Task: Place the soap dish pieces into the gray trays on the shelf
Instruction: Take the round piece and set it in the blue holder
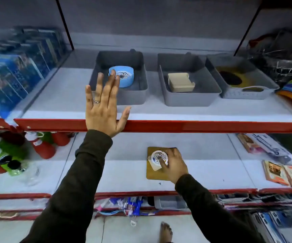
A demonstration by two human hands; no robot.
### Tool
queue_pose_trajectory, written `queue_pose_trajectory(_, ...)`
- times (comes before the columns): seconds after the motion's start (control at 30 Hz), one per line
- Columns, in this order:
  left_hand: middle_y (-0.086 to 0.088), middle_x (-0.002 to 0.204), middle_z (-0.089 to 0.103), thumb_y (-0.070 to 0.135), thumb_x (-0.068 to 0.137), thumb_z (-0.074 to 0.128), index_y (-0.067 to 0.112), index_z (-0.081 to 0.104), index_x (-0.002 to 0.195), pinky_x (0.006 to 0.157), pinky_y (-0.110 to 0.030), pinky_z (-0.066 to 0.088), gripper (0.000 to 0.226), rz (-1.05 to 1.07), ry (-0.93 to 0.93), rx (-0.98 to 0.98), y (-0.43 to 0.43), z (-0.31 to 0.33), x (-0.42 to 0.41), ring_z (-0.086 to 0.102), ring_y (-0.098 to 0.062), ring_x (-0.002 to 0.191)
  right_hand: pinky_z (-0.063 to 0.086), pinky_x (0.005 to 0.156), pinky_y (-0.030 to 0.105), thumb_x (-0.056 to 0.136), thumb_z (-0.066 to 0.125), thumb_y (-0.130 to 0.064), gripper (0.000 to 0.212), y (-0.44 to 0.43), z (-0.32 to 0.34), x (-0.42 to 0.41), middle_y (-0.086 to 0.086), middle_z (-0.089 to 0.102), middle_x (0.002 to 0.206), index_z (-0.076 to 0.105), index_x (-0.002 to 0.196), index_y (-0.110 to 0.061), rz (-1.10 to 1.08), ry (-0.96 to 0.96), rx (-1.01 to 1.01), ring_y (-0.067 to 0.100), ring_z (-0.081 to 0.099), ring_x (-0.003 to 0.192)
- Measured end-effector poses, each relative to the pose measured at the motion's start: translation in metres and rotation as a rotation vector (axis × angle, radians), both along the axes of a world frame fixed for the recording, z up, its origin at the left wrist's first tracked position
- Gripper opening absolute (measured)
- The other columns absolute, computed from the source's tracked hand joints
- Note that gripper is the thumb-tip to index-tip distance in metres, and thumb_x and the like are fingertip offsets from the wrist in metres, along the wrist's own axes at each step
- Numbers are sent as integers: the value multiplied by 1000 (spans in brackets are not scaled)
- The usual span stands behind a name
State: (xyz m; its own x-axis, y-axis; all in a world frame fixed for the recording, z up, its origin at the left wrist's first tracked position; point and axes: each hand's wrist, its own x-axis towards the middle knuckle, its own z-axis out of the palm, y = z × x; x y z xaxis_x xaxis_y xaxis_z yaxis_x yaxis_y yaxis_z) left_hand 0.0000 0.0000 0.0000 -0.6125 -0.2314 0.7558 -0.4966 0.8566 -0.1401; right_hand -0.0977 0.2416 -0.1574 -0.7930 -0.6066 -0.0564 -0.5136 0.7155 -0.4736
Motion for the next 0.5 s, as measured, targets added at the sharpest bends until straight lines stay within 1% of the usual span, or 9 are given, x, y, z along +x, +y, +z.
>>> queue_pose_trajectory(0.03,-10,163,24,57,94,21,15,5,159,121,-40,-20,79,-5,29,9,1,0,0,12,-32,152,43,106,36,93,51,-40,47,-6,-7,-8,10,52,135,53,133,-14,-18,-49,69,27,48,125)
queue_pose_trajectory(0.1,-10,162,23,57,93,22,18,0,159,122,-40,-19,79,4,78,-12,-3,-1,-2,-7,-23,155,42,108,36,92,50,-47,51,-18,-14,-21,11,57,135,55,131,-15,-54,-124,227,29,48,126)
queue_pose_trajectory(0.17,-11,161,23,56,92,23,18,-1,159,123,-41,-16,80,9,117,-47,-4,-7,-4,-18,-16,153,41,110,37,89,51,-57,63,-32,-21,-29,11,55,139,50,137,-15,-108,-235,313,31,49,128)
queue_pose_trajectory(0.2,-11,161,23,56,92,23,18,-1,159,123,-41,-15,80,-6,124,-46,-5,-7,-5,-18,-15,153,38,113,37,87,52,-61,73,-37,-25,-30,12,48,147,42,144,-15,-123,-271,353,32,45,134)
queue_pose_trajectory(0.27,-11,161,23,55,92,24,19,1,159,124,-42,-12,80,-20,130,-77,-9,-10,-7,-15,-16,153,27,120,38,86,52,-64,89,-45,-36,-35,12,24,160,20,153,-15,-96,-272,439,34,26,146)
queue_pose_trajectory(0.3,-10,161,23,55,91,24,19,1,159,124,-43,-11,80,-23,140,-85,-10,-11,-8,-13,-16,154,22,122,39,85,53,-64,93,-48,-41,-39,12,16,162,13,155,-15,-90,-259,466,34,20,148)
queue_pose_trajectory(0.33,-10,161,22,55,91,24,19,2,159,124,-43,-10,80,-28,143,-81,-10,-11,-9,-12,-16,154,21,122,39,84,55,-64,96,-50,-43,-43,12,13,162,10,155,-16,-102,-265,473,34,18,149)
queue_pose_trajectory(0.43,-10,161,23,55,91,25,19,3,159,125,-43,-9,80,-25,159,-85,-9,-11,-10,-12,-16,154,27,119,38,78,66,-59,96,-51,-45,-48,13,26,155,19,151,-17,-130,-268,416,33,27,144)
queue_pose_trajectory(0.5,-10,161,23,54,91,25,19,2,159,125,-43,-10,80,-23,155,-83,-9,-9,-9,-12,-16,154,39,110,37,77,71,-47,82,-49,-40,-50,11,43,143,31,143,-17,-146,-252,335,31,42,133)
